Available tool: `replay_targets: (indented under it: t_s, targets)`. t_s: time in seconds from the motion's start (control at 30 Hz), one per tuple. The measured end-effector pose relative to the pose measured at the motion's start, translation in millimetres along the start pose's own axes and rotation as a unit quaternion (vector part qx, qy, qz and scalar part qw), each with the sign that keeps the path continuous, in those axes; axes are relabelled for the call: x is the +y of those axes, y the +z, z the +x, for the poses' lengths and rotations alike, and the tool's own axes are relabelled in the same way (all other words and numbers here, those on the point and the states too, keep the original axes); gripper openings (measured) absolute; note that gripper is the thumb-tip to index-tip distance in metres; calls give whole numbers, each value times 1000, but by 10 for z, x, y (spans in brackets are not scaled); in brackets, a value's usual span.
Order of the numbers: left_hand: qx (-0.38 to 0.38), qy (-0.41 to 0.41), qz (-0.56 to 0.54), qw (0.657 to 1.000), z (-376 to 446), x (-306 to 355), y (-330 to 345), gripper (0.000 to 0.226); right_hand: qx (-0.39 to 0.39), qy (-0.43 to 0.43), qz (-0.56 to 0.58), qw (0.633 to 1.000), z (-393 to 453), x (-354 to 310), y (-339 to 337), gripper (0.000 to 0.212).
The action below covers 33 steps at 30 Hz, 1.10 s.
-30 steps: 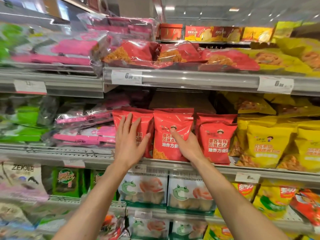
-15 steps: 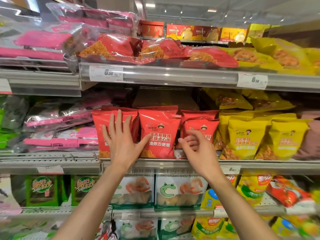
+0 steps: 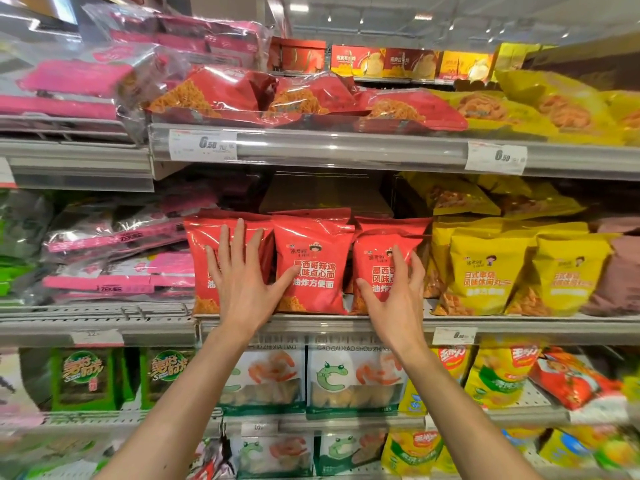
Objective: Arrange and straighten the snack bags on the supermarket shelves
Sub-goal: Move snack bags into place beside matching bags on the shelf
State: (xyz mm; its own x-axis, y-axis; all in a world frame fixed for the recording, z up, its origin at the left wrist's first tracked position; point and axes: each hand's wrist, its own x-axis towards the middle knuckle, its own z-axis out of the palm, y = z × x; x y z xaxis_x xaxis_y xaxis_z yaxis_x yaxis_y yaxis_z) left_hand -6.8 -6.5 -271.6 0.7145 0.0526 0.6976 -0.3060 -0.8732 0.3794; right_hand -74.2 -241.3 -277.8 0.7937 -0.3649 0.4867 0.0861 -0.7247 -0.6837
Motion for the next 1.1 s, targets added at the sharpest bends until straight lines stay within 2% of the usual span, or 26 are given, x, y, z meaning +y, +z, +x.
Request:
replay_targets:
  t_s: [0.13,0.3,0.5,0.67,0.77,0.87,0.97,1.1]
  targets:
    - [12,20,-5,1000,-14,-31,-81,86,-8,2,41,999,8,8,-144,76]
    - [69,61,-33,995,-70,-67,-238,61,28,33,98,994,-42,-34,-194,78]
    - [22,64,-105,992,-176,-127,-443,57,35,60,131,989,-124,-15,-260,59]
    - [-66,-14,-214,974,-453,-33,-607,43,28,84,158,983,-303,85,-326,40]
    - [-100,-76,-307,943,-656,44,-587,37,49,72,159,983,-430,210,-364,23]
    - [-138,-135,-366,910,-885,184,-534,28,10,108,213,971,-586,395,-446,9]
    - [-167,-175,-398,885,-1133,238,-395,20,-15,149,219,964,-775,664,-542,8]
    - [-203,-201,-426,858,-1367,326,-224,16,-3,216,236,947,-997,1007,-665,17]
